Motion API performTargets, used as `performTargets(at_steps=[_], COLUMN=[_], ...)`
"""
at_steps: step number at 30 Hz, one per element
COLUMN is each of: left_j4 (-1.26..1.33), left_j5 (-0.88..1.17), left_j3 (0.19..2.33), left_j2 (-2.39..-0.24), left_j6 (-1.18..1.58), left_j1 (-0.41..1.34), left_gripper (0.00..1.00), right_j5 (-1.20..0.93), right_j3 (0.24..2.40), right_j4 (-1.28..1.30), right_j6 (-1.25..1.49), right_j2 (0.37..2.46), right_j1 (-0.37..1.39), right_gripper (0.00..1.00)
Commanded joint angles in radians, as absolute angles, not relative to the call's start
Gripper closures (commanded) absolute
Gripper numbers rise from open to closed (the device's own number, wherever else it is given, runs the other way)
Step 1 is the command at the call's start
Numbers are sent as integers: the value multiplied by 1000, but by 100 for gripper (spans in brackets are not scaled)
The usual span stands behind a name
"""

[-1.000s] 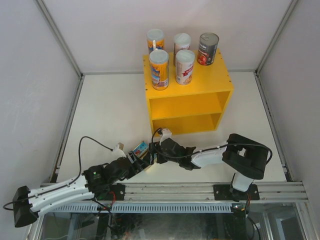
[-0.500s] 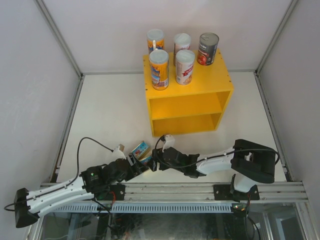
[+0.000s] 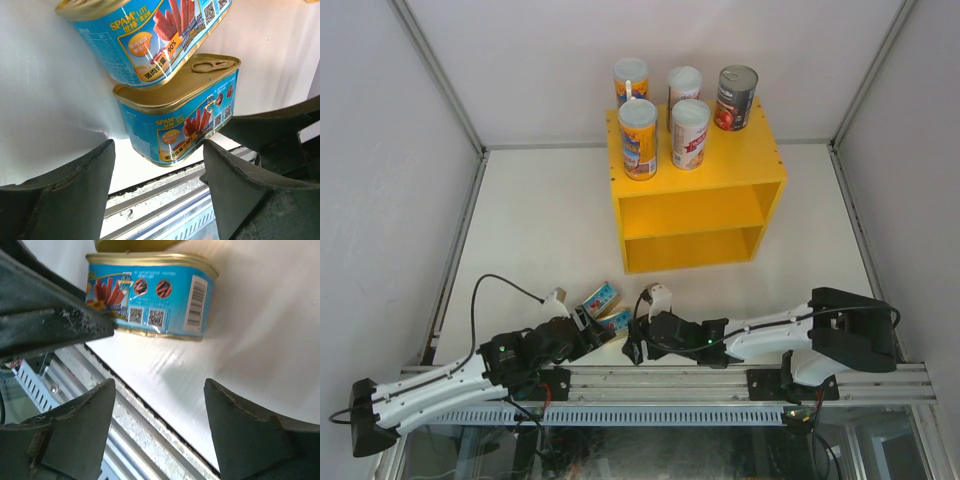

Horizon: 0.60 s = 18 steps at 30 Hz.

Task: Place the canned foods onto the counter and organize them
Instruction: Pick up the canned food from the center of the board.

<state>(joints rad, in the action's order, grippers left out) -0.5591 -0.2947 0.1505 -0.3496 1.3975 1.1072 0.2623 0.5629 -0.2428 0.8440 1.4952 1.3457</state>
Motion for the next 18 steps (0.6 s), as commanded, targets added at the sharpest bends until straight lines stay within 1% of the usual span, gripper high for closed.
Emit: performTargets(at_steps=[1, 8, 13, 18], left_j4=[-671, -678, -707, -778], left_j5=[-323, -315, -305, -322], left_j3=[138, 166, 201, 253], left_j2=[-331, -280, -257, -200], left_j6=[1370, 1333, 1299, 1292], left_j1=[1101, 1100, 1101, 1101], left_gripper=[25, 25, 25, 25], right_j5=[279, 314, 334, 362], right_j3=[560, 637, 750, 871], right_j4=[-113, 61, 179, 283], right_j6=[860, 880, 877, 991], right_j2=[1365, 1224, 1224, 1252], right_j1=[1356, 1359, 1364, 1350], right_gripper=[27, 25, 23, 23])
